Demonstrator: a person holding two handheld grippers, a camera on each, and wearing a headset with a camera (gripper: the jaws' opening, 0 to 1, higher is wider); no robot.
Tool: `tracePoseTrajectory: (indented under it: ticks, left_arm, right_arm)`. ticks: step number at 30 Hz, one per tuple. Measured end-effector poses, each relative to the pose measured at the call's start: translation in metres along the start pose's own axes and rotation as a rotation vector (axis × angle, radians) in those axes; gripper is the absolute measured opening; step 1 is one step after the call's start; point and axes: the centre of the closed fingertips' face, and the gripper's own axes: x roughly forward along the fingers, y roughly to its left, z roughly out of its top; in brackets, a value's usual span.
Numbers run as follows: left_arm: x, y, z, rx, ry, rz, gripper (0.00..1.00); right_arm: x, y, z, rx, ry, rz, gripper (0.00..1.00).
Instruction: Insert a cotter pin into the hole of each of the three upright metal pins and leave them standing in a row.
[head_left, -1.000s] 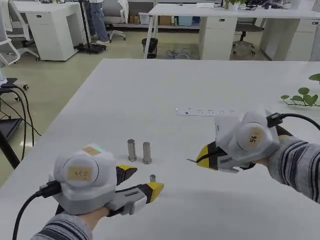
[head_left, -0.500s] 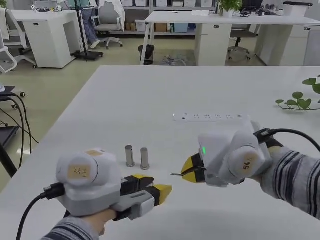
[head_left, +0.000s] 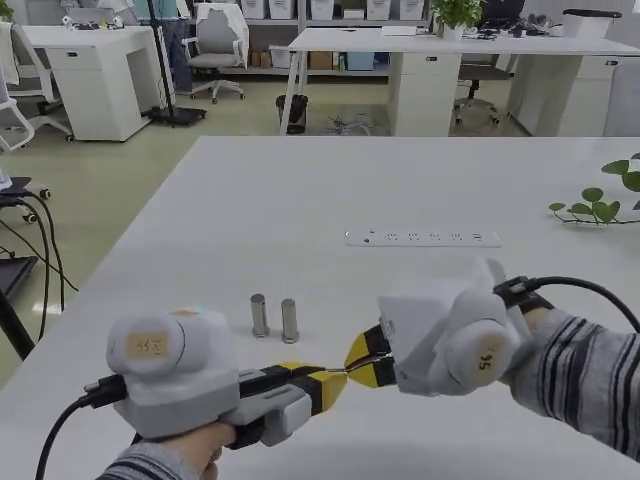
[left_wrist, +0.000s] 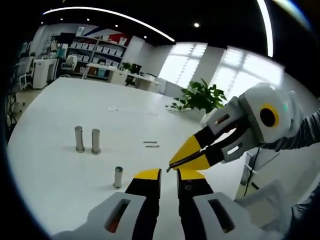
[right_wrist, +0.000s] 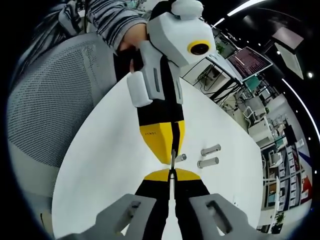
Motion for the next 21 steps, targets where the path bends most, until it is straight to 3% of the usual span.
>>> tracePoseTrajectory:
  ticks: [9, 15, 21]
  left_arm:
    - [0.0004, -0.0012, -0.0001, -0.016, -0.007, -0.008, 0.0]
    - [-0.0005, -0.0014, -0.0023, -0.032, -0.004, -0.016, 0.0]
    - [-0.0007, -0.0032, -0.0049, 0.006, 0.012, -0.024, 0.0]
  right_arm:
    - [0.0015, 0.0038, 0.0027, -0.001, -0.009, 0.009, 0.0]
    - [0.003, 0.0056, 0.0042, 0.002, -0.013, 0.011, 0.0]
    - [0.0035, 0.0086, 0.0043, 0.016, -0.017, 0.022, 0.0]
